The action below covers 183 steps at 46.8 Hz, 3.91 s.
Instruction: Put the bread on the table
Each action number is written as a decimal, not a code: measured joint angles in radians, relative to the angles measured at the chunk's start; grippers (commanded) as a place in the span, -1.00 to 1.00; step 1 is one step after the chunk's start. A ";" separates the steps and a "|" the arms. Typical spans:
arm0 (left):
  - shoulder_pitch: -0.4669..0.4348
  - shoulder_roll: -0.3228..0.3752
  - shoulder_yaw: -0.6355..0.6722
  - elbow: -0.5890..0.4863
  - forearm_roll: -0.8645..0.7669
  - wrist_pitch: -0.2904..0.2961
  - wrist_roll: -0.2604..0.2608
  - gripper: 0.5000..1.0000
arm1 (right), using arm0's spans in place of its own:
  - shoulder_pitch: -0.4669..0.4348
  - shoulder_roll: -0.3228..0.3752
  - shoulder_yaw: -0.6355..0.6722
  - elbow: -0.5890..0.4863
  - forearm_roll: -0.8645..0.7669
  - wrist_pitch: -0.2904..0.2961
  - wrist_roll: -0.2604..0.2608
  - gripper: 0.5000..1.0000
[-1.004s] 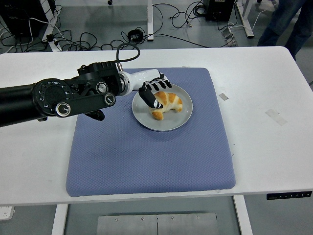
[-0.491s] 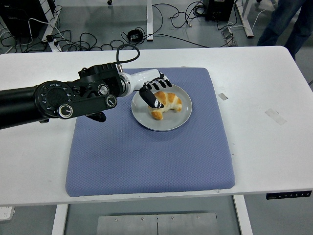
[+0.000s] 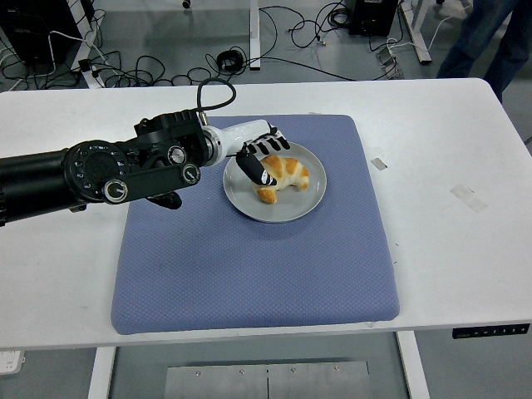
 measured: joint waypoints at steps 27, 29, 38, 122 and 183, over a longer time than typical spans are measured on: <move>0.029 -0.035 0.002 0.048 0.001 0.009 -0.002 -0.23 | 0.000 0.000 0.000 0.000 0.000 0.000 0.000 1.00; 0.029 -0.036 0.002 0.048 0.003 0.009 -0.002 -0.64 | 0.000 0.000 0.000 0.000 0.000 0.000 0.000 1.00; 0.029 -0.037 0.003 0.049 0.043 0.010 -0.008 -1.00 | 0.000 0.000 0.000 0.000 0.000 0.000 0.000 1.00; 0.009 0.145 0.094 0.191 0.029 -0.029 -0.008 -1.00 | 0.000 0.000 0.000 0.000 0.000 0.000 0.000 1.00; 0.018 0.118 0.017 0.207 -0.119 0.018 -0.006 0.91 | 0.000 0.000 0.000 0.000 0.000 0.000 0.000 1.00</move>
